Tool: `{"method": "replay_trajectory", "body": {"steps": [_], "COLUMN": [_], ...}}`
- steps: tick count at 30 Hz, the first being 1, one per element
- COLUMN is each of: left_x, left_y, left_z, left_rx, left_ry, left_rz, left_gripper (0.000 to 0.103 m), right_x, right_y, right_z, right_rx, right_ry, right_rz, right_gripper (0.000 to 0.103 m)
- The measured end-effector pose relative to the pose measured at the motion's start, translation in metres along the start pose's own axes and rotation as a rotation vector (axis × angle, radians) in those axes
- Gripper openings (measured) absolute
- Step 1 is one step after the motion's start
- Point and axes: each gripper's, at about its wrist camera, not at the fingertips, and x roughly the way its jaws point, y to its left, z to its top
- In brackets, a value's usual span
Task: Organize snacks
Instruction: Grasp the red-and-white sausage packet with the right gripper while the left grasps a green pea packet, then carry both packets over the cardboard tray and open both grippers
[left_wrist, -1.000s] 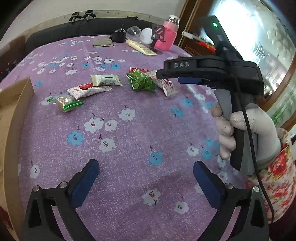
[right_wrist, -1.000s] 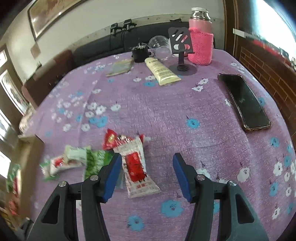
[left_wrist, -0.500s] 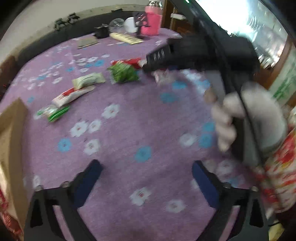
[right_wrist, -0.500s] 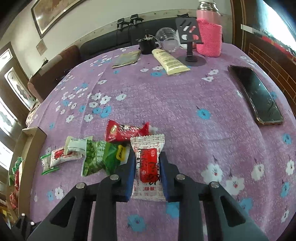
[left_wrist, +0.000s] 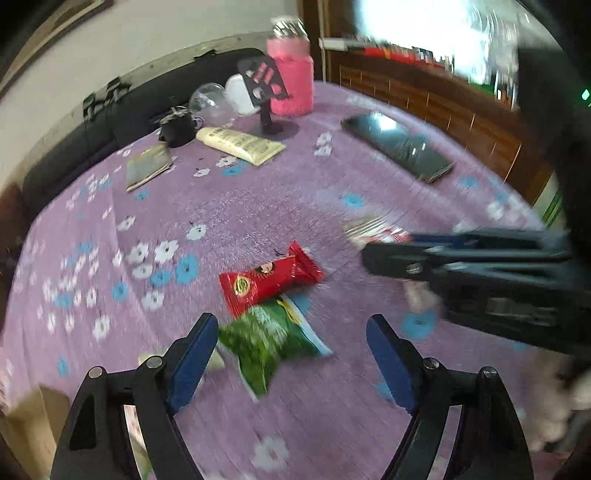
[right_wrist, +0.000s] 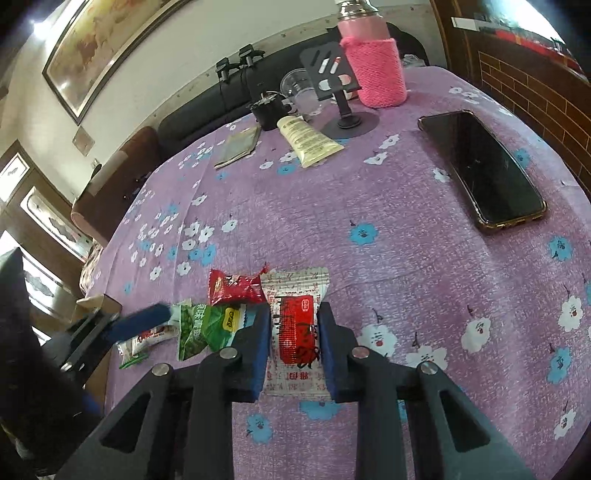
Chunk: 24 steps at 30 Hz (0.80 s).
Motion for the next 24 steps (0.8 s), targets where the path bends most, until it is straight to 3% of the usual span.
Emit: {"method": "replay_trajectory", "body": {"steps": [1, 2, 3, 4, 5, 7, 16, 24], "left_x": [0.009, 0.012, 0.011, 0.009, 0.006, 0.0, -0.042, -0.116], "left_y": [-0.003, -0.004, -0.005, -0.004, -0.004, -0.004, 0.001, 0.043], "left_z": [-0.002, -0.003, -0.006, -0.007, -0.008, -0.009, -0.017, -0.054], "left_rx": [0.025, 0.037, 0.041, 0.036, 0.036, 0.026, -0.072, -0.237], "left_ry": [0.024, 0.036, 0.026, 0.032, 0.037, 0.027, -0.062, -0.188], "left_rz": [0.006, 0.008, -0.013, -0.024, -0.021, -0.037, -0.12, -0.131], "left_gripper": [0.083, 0.07, 0.063, 0.044, 0.032, 0.026, 0.026, 0.026], "right_x": [0.0, 0.0, 0.001, 0.002, 0.002, 0.002, 0.001, -0.003], "right_y": [-0.002, -0.003, -0.004, -0.005, -0.005, -0.006, -0.003, 0.019], "right_z": [0.0, 0.001, 0.001, 0.002, 0.002, 0.001, 0.0, -0.007], "right_rx": [0.006, 0.011, 0.016, 0.019, 0.021, 0.024, 0.015, -0.042], "right_ry": [0.0, 0.001, 0.003, 0.005, 0.006, 0.007, -0.007, -0.019], "right_rz": [0.001, 0.001, 0.002, 0.002, 0.002, 0.002, 0.018, 0.132], "right_gripper": [0.024, 0.024, 0.024, 0.024, 0.024, 0.024, 0.024, 0.024]}}
